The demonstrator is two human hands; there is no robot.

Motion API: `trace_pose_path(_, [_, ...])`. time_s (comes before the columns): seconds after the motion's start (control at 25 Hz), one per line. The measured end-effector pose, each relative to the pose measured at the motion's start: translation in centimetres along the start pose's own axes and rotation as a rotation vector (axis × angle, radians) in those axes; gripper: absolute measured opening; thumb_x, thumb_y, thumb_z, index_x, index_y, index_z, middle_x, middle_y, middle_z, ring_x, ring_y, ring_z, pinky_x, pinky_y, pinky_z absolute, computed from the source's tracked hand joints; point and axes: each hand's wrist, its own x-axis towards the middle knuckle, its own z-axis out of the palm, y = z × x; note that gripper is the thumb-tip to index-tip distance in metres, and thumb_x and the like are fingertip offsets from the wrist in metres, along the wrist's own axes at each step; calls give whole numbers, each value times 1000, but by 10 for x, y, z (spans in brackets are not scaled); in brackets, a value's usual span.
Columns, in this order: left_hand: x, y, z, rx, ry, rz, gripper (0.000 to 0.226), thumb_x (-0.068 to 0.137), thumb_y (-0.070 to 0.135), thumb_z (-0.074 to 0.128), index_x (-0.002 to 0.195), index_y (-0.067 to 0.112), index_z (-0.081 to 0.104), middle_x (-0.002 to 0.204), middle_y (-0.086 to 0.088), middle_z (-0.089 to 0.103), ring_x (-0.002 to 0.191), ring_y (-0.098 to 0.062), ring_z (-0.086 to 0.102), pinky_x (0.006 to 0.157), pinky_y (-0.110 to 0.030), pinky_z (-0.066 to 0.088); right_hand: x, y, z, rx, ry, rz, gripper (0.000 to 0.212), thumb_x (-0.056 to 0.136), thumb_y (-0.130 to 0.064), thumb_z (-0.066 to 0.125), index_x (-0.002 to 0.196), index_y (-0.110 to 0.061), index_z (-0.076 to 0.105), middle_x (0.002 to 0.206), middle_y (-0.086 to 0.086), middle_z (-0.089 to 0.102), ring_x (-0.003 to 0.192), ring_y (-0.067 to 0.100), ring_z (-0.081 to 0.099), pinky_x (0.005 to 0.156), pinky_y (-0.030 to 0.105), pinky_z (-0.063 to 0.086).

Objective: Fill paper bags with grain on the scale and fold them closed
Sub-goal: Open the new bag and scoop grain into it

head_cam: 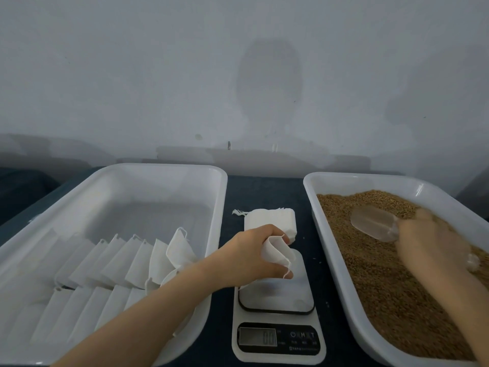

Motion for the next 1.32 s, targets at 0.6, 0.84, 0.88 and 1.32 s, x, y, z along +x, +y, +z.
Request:
trace_pose_path(0.6, [4,-2,1,1,-1,-32,52,68,43,81,113,41,54,100,19,57,87,-3,56,70,-11,44,13,15,17,529,-181,-138,16,86,-33,67,100,-26,71,70,-14,57,63,2,50,49,20,33])
trace_pose_path(0.84, [4,-2,1,4,0,-38,52,69,43,81,114,39,56,102,16,59,90,-6,58,74,-14,46,14,20,15,530,-205,-123,20,86,-33,66,103,-23,71,71,-10,59,64,5,51,50,21,34])
trace_pose_path(0.88, [4,-2,1,5,0,-36,51,69,43,81,113,38,55,101,16,59,89,-6,57,73,-14,45,14,21,14,548,-211,-123,20,85,-32,67,103,-23,72,73,-11,60,67,5,52,52,22,34])
trace_pose_path(1.32, [4,-1,0,16,-4,-30,52,70,41,80,116,36,56,99,18,58,86,-4,58,69,-11,44,11,21,12,593,-210,-141,21,85,-36,67,102,-26,73,88,-10,65,75,7,56,63,24,39])
